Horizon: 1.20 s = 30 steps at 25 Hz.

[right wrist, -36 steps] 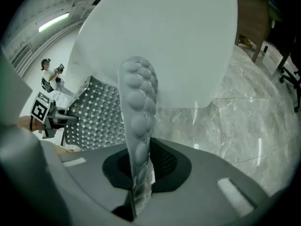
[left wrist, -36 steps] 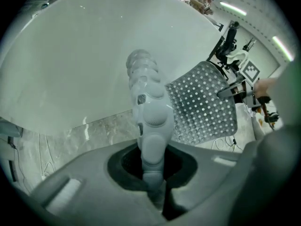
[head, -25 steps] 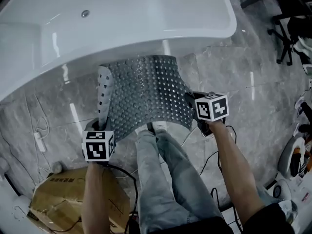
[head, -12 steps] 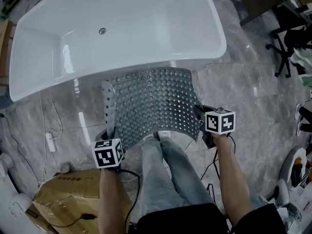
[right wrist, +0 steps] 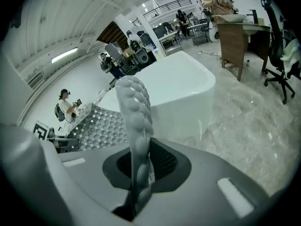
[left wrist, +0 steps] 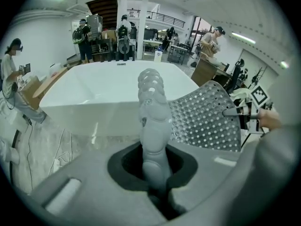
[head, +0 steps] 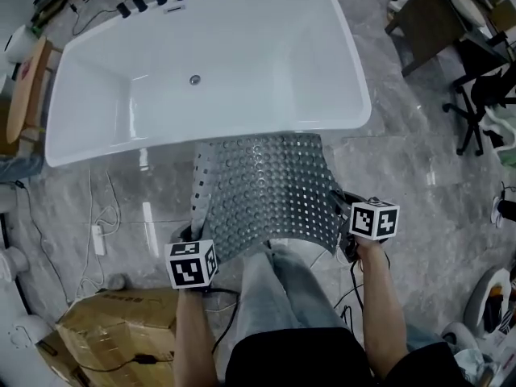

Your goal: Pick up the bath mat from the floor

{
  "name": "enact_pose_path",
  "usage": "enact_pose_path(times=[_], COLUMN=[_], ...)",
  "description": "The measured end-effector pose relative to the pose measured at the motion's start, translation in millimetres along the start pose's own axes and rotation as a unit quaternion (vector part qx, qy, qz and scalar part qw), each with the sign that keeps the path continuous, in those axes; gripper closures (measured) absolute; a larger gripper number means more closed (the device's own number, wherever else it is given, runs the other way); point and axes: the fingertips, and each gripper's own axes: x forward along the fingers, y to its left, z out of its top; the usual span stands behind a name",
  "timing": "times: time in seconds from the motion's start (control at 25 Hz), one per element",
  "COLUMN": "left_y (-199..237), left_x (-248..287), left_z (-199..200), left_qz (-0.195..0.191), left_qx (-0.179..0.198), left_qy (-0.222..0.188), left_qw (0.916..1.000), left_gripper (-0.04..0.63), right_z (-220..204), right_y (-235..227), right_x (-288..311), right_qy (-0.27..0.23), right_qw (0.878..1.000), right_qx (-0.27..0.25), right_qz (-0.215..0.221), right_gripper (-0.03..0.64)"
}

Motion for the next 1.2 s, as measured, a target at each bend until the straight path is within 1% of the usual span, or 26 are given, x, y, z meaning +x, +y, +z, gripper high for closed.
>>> enact_pose_path(times=[0.16,0.28,0.4,0.44,0.6,0.72,0.84,0.96,1.2], left_y=[-12,-19,-23,-25,-29,-33,-38,-49,-76], left_x=[-28,-47,-71,-77,-100,-120,-138,-161,-204], left_z=[11,26,46,53,80,99,117,137,175], left_qz=[0.001,0.003,0.013,0.014,0.010,0.012,0.014,0.008,-0.005], left_qx=[-0.012,-0.024,-0.010,-0.010,-0.036,-0.037,-0.033,-0.044,-0.051], left_qy=[-0.021,-0.042,-0.067,-0.079,-0.121,-0.146,-0.172,-0.202,-0.261], left_qw=[0.9997,0.9988,0.9976,0.9967,0.9919,0.9886,0.9844,0.9784,0.9641], left_gripper=[0.565,0.565,0.566,0.566,0.566,0.565,0.565,0.565,0.565], right_z=[13,31,55,65,100,122,143,161,188], right_y=[11,20,32,36,55,72,89,111,153], right_x=[-25,-42,-64,-71,-106,-131,-149,-164,-188], right_qy=[-0.023,-0.038,-0.058,-0.069,-0.104,-0.127,-0.160,-0.192,-0.233], right_qw=[1.000,0.999,0.997,0.996,0.990,0.986,0.978,0.969,0.956], right_qx=[0.001,-0.006,-0.039,-0.051,-0.088,-0.108,-0.133,-0.150,-0.165], right_qz=[0.013,0.022,0.022,0.022,0.019,0.020,0.023,0.028,0.062], right_gripper=[0.598,0.598,0.598,0.598,0.598,0.598,0.598,0.598,0.598])
